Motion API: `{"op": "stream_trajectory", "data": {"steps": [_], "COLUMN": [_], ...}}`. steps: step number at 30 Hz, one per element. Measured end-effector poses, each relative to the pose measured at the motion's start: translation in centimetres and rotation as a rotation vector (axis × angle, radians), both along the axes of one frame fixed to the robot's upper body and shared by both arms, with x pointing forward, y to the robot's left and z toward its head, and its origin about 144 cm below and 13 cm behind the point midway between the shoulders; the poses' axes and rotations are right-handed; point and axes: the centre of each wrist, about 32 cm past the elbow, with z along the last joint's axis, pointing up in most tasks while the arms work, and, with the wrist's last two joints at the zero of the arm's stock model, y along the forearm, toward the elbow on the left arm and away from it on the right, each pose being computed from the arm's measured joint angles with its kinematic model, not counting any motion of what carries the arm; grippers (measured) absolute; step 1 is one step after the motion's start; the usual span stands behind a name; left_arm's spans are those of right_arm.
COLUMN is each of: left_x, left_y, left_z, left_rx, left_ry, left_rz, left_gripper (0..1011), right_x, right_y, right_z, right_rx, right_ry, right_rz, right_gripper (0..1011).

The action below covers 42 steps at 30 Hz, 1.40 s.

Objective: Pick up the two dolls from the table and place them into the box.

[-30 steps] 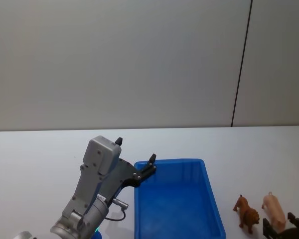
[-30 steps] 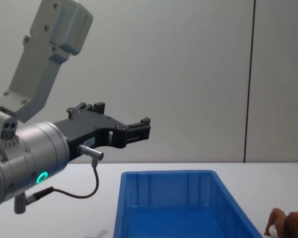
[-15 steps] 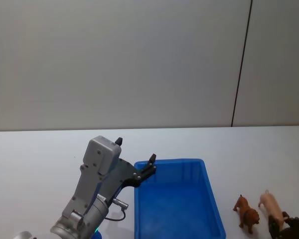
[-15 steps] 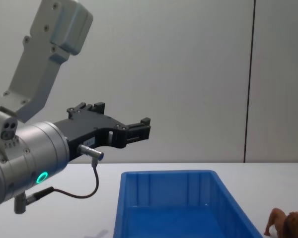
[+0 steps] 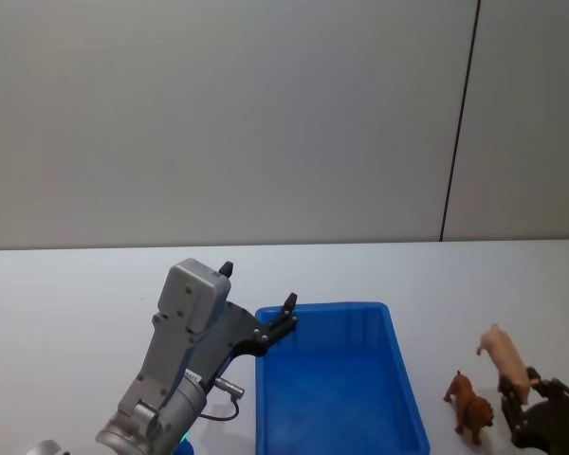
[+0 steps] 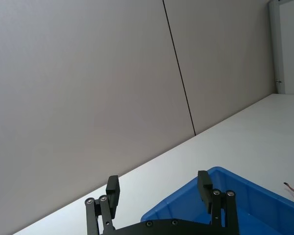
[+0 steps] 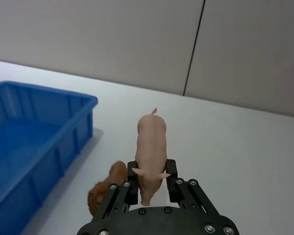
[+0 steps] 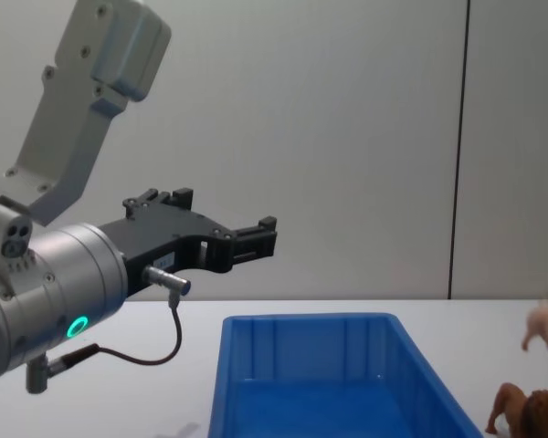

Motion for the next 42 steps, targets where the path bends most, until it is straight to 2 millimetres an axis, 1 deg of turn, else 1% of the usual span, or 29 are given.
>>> {"op": "stream_trajectory", "data": {"steps": [7, 14, 24, 31, 32, 33, 34, 35, 36, 37, 39, 40, 41, 42], "left_x": [0.0, 0.0, 0.0, 0.0, 0.0, 0.0, 0.0, 0.0, 0.0, 0.0, 0.0, 0.0, 0.0, 0.0], "left_y": [0.0, 0.0, 0.0, 0.0, 0.0, 0.0, 0.0, 0.0, 0.0, 0.0, 0.0, 0.0, 0.0, 0.0], "left_z": [0.0, 0.0, 0.0, 0.0, 0.0, 0.0, 0.0, 0.0, 0.0, 0.0, 0.0, 0.0, 0.0, 0.0], "left_rx": [0.0, 0.0, 0.0, 0.0, 0.0, 0.0, 0.0, 0.0, 0.0, 0.0, 0.0, 0.0, 0.0, 0.0], "left_ry": [0.0, 0.0, 0.0, 0.0, 0.0, 0.0, 0.0, 0.0, 0.0, 0.0, 0.0, 0.0, 0.0, 0.0], "left_rz": [0.0, 0.0, 0.0, 0.0, 0.0, 0.0, 0.0, 0.0, 0.0, 0.0, 0.0, 0.0, 0.0, 0.0], "left_gripper": [1001, 1001, 1001, 1001, 1001, 1001, 1001, 1001, 1001, 1001, 1001, 1001, 1001, 1001], "right_x": [0.4, 0.8, 1.6, 2.5, 2.6, 2.7, 2.9, 2.9, 3.1, 3.2, 3.4, 3.5, 3.5, 3.5], "right_y": [0.4, 1.0, 2.6, 4.2, 4.4, 4.7, 4.9, 5.0, 5.3, 5.7, 6.0, 6.2, 6.3, 6.4], "right_z": [1.1, 1.7, 2.5, 2.7, 2.8, 2.8, 2.8, 2.8, 2.8, 2.8, 2.8, 2.8, 2.8, 2.8], "right_rx": [0.02, 0.041, 0.081, 0.113, 0.116, 0.121, 0.124, 0.125, 0.13, 0.135, 0.139, 0.14, 0.14, 0.14], "right_ry": [-0.058, -0.083, -0.097, -0.081, -0.078, -0.073, -0.071, -0.068, -0.062, -0.052, -0.042, -0.036, -0.034, -0.031], "right_rz": [0.079, 0.153, 0.3, 0.411, 0.424, 0.444, 0.454, 0.461, 0.478, 0.493, 0.501, 0.503, 0.504, 0.503], "right_gripper": [319, 319, 319, 321, 337, 383, 405, 460, 485, 544, 622, 636, 693, 721]}}
